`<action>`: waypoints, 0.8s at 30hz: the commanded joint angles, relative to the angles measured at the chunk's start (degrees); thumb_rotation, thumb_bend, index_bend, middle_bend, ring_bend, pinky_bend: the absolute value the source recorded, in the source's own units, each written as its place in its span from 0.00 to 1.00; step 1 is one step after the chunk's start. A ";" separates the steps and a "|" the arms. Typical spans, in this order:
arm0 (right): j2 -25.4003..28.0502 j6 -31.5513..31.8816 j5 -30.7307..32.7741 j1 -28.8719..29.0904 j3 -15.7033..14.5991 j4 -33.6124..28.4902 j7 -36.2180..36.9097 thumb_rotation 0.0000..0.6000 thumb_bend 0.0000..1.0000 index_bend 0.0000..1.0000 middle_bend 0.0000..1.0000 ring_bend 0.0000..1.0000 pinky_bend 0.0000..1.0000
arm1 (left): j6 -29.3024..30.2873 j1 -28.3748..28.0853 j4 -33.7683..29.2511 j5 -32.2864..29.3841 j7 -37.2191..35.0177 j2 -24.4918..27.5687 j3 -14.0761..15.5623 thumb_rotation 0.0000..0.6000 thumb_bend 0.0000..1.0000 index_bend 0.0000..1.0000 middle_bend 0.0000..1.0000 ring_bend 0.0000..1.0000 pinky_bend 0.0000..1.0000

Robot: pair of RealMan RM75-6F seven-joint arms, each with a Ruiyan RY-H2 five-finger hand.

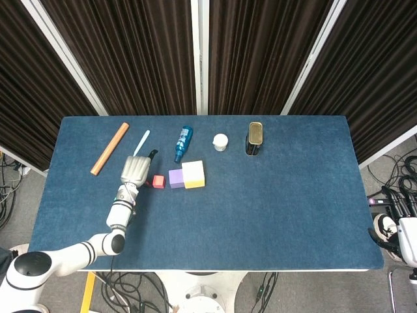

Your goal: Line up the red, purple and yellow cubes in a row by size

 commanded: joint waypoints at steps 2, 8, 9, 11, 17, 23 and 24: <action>0.08 0.21 0.01 -0.09 0.05 0.00 0.04 1.00 0.13 0.05 0.12 0.01 0.13 | -0.13 -0.15 -0.50 -0.40 0.49 -0.23 -0.61 1.00 0.11 0.19 0.92 0.93 1.00; 0.17 0.15 0.16 -0.15 0.07 0.08 0.25 1.00 0.13 0.05 0.12 0.01 0.13 | -0.03 -0.10 -1.30 -0.78 1.22 -0.46 -1.14 1.00 0.11 0.19 0.92 0.93 1.00; 0.16 0.17 0.17 -0.16 0.06 0.14 0.30 1.00 0.13 0.05 0.12 0.01 0.13 | -0.03 -0.09 -1.34 -0.83 1.35 -0.49 -1.16 1.00 0.11 0.19 0.92 0.93 1.00; 0.12 0.22 0.15 -0.20 0.05 0.25 0.44 1.00 0.13 0.05 0.12 0.01 0.13 | -0.13 -0.10 -1.40 -0.92 1.54 -0.54 -1.27 1.00 0.11 0.19 0.92 0.93 1.00; 0.11 0.17 0.28 -0.23 0.08 0.51 0.71 1.00 0.13 0.05 0.12 0.01 0.13 | -0.20 -0.28 -0.92 -0.85 1.91 -0.89 -1.60 1.00 0.11 0.19 0.92 0.93 1.00; 0.12 0.02 0.48 -0.22 0.14 0.65 0.88 1.00 0.13 0.05 0.12 0.01 0.13 | -0.68 -0.65 -0.27 -0.82 2.20 -1.29 -1.90 1.00 0.11 0.19 0.92 0.93 1.00; 0.13 -0.01 0.51 -0.21 0.15 0.66 0.88 1.00 0.13 0.05 0.12 0.01 0.13 | -0.74 -0.74 -0.20 -0.87 2.24 -1.38 -2.02 1.00 0.11 0.19 0.92 0.93 1.00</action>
